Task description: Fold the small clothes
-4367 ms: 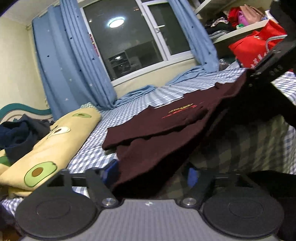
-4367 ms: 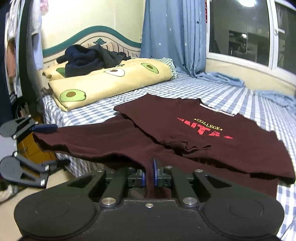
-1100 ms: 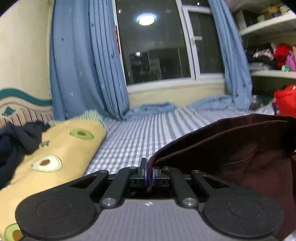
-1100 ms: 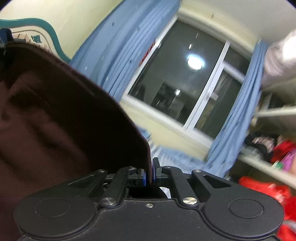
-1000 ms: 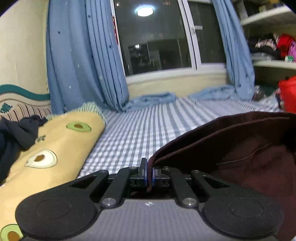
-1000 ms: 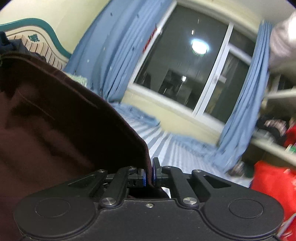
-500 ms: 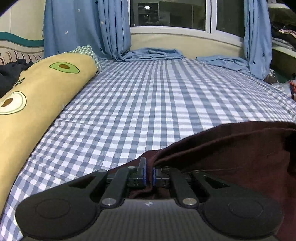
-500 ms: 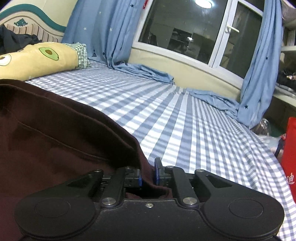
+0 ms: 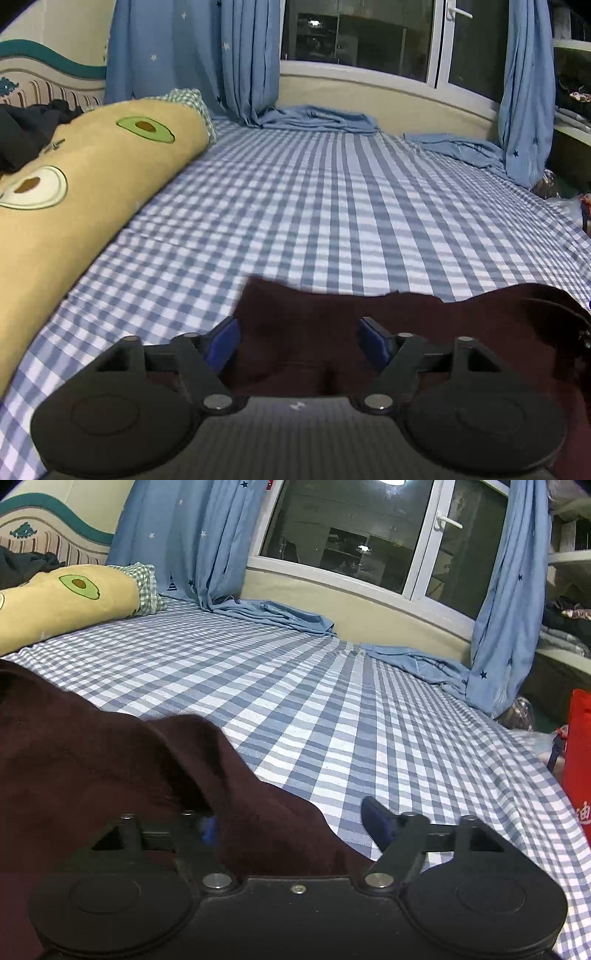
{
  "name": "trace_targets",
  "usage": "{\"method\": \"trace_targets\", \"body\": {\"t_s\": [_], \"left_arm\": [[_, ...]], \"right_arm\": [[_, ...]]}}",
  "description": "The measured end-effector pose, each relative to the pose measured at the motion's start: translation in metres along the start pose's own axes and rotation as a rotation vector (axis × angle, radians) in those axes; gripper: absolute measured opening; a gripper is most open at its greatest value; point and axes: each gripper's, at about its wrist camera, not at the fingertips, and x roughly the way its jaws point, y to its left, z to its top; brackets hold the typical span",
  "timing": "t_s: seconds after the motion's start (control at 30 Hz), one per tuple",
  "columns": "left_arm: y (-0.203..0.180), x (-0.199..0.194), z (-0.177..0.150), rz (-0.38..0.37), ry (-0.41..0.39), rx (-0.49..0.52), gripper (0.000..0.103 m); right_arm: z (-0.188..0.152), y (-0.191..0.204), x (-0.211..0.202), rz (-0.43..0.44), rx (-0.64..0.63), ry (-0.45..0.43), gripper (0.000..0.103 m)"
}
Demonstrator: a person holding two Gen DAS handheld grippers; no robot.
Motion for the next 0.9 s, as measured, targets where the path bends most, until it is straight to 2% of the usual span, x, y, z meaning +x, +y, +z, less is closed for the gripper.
{"method": "trace_targets", "body": {"t_s": [0.07,0.1,0.13,0.17,0.3,0.4,0.57,0.63,0.77,0.8,0.9], "left_arm": [[0.003,-0.006,0.001,0.025,-0.018,-0.01,0.097],[0.004,-0.009,0.0,0.038,-0.03,-0.011,0.101],[0.005,-0.01,-0.002,0.048,-0.038,-0.008,0.102],[0.005,-0.011,-0.005,0.06,-0.04,-0.006,0.102],[0.007,-0.003,-0.022,0.094,-0.005,-0.012,0.102],[0.014,0.002,-0.038,0.105,-0.011,-0.076,0.102],[0.029,0.011,-0.054,0.1,0.002,-0.155,0.102],[0.033,0.014,-0.058,0.101,0.012,-0.164,0.102],[0.029,0.018,-0.065,0.116,0.014,-0.137,0.102],[0.028,0.019,-0.067,0.121,0.013,-0.127,0.102],[0.025,0.021,-0.069,0.13,0.014,-0.11,0.102]], "right_arm": [[0.002,-0.003,-0.001,0.02,-0.003,0.012,0.087],[0.002,-0.004,-0.002,0.03,-0.002,0.009,0.094],[0.002,-0.005,-0.005,0.038,-0.005,0.006,0.101],[0.002,-0.006,-0.007,0.046,-0.013,0.005,0.102],[-0.001,-0.008,-0.009,0.077,-0.052,0.026,0.102],[-0.003,-0.014,-0.011,0.084,-0.036,0.022,0.102],[0.004,-0.027,-0.015,-0.035,0.002,-0.059,0.102],[0.009,-0.034,-0.012,-0.086,0.018,-0.077,0.102],[0.014,-0.046,-0.017,-0.128,0.109,-0.12,0.102],[0.015,-0.051,-0.019,-0.122,0.146,-0.123,0.102],[0.017,-0.076,-0.025,0.021,0.333,-0.12,0.102]]}}
